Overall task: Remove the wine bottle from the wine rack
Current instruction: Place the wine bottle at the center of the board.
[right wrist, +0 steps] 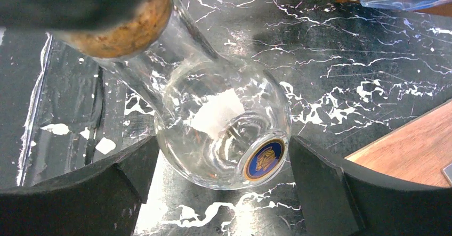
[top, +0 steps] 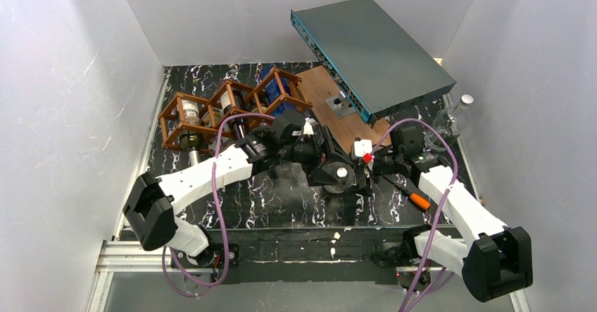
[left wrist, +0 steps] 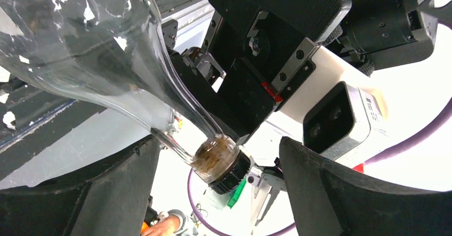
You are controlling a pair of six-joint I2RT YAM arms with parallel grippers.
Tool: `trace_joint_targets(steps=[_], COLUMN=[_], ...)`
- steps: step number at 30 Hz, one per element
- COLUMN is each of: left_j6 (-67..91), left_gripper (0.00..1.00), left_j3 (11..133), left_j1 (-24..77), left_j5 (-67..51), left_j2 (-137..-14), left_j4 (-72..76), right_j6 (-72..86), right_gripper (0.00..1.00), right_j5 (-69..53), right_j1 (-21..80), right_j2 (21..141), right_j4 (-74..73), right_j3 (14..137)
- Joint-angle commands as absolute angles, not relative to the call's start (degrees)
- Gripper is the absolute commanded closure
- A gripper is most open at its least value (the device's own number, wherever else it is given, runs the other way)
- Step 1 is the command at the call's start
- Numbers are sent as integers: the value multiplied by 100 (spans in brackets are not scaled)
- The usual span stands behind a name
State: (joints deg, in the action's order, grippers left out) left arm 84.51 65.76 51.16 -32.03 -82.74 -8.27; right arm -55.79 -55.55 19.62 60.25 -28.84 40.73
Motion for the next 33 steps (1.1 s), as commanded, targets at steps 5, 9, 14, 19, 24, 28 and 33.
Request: trace_joint_targets(steps=[5, 9, 14, 19, 24, 28, 33], left_j6=[8001, 7557, 6540, 5804, 4975, 4533, 4497], left_gripper=[14, 12, 10, 7, 5, 4, 4], left_j3=[6370, 6363, 6478, 6324, 5982, 5370, 4675], left_j1=[4883, 4806, 4782, 4784, 4790, 4817, 4841], left_j5=[-3479, -3471, -3167, -2716, -1871, -1243, -583], left_j2=[-7972, -7899, -7755, -7393, -6697, -5935, -5088], left_j4=[-412, -439, -721, -430, -379, -264, -146], right_j6=[-4666, -4329, -4120, -4109, -4668, -5014, -5159], right_gripper=[2, 2, 2, 2, 2, 2, 2], right_j5=[-5571, -5450, -5309, -5255, -5109, -5081, -5003], right_j1=[1818, 1786, 1734, 1671, 1655, 1652, 1643], right_j2=[6078, 6067, 6009, 5994, 5985, 6006, 6042], right_j4=[-2952, -2827, -2796, -2899, -3427, -3869, -4110], right_j3=[4171, 4167, 4140, 4192, 4407, 4662, 4934])
